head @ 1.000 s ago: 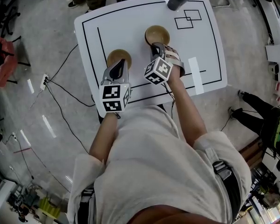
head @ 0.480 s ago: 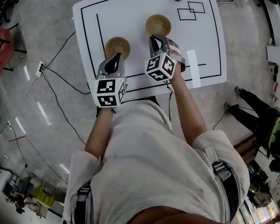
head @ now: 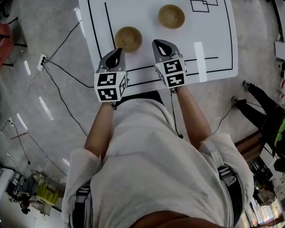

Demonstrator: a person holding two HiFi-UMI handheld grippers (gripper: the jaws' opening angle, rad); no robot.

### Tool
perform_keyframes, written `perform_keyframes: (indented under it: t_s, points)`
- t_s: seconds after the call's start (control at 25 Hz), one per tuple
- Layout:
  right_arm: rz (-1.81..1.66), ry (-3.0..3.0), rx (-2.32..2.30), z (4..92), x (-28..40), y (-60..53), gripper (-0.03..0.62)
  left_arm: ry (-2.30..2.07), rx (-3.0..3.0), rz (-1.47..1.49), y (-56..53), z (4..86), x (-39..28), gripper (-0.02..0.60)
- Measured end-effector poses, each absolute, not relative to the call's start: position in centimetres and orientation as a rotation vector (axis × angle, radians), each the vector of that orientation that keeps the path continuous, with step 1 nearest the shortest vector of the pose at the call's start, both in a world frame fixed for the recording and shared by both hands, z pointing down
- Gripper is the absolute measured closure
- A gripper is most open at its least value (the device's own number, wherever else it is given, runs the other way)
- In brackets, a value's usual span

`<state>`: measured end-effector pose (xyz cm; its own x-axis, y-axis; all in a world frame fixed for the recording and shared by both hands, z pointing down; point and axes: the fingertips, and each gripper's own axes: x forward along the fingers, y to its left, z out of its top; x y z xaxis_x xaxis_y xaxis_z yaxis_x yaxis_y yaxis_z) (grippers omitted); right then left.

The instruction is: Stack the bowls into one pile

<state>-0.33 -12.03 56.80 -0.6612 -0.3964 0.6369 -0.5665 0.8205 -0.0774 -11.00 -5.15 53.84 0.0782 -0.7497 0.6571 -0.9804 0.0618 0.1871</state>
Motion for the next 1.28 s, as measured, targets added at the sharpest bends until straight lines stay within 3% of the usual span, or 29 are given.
perform_keyframes:
  t_s: [0.36,0.72,0.8,0.84,1.28]
  points:
    - [0.383,-2.346,0.724,56.6,-1.1,-9.5,0.595,-1.644,1.670,0.599,-3.7,56.9,-13.3,0.580]
    - [0.340,-2.295,0.771,55.8,-0.6,-7.7,0.595,-1.621,1.583,0.527,-3.9,59.0,-15.1,0.577]
    - [0.332,-2.276,0.780,55.8,-0.3,-7.2,0.595,-1.565,1.577,0.491,-4.2,59.5,-14.9,0.479]
    - [0.329,-2.267,0.785,55.8,-0.2,-7.0,0.595,-1.540,1.574,0.469,-4.3,59.8,-14.8,0.460]
    - [0.276,-2.214,0.864,54.0,0.1,-5.2,0.595,-1.348,1.512,0.223,-5.0,62.1,-13.9,0.464]
